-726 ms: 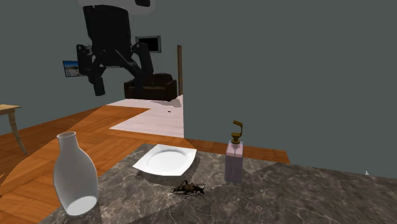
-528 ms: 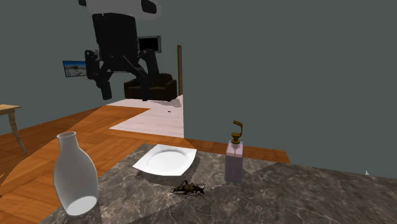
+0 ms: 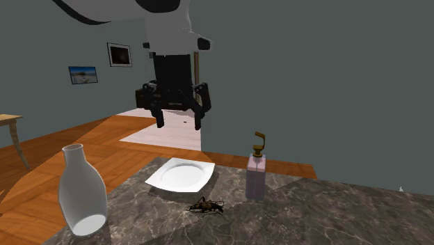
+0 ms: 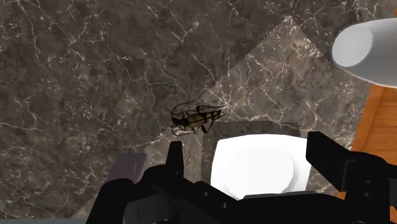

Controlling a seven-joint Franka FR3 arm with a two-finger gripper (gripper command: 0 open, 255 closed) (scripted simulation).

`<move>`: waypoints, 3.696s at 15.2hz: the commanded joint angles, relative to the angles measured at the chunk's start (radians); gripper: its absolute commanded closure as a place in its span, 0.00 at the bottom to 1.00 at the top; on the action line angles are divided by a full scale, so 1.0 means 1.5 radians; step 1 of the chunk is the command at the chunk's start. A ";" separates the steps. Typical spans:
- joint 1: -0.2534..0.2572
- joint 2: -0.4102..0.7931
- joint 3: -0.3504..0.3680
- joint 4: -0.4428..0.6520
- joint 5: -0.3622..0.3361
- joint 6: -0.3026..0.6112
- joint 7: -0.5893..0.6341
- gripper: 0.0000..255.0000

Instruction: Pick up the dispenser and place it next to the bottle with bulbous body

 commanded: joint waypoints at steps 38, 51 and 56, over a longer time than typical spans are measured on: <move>-0.067 0.637 -0.107 0.290 0.246 0.425 -0.290 0.00; -0.066 0.632 -0.109 0.292 0.242 0.418 -0.287 1.00; -0.060 0.605 -0.118 0.302 0.223 0.382 -0.271 1.00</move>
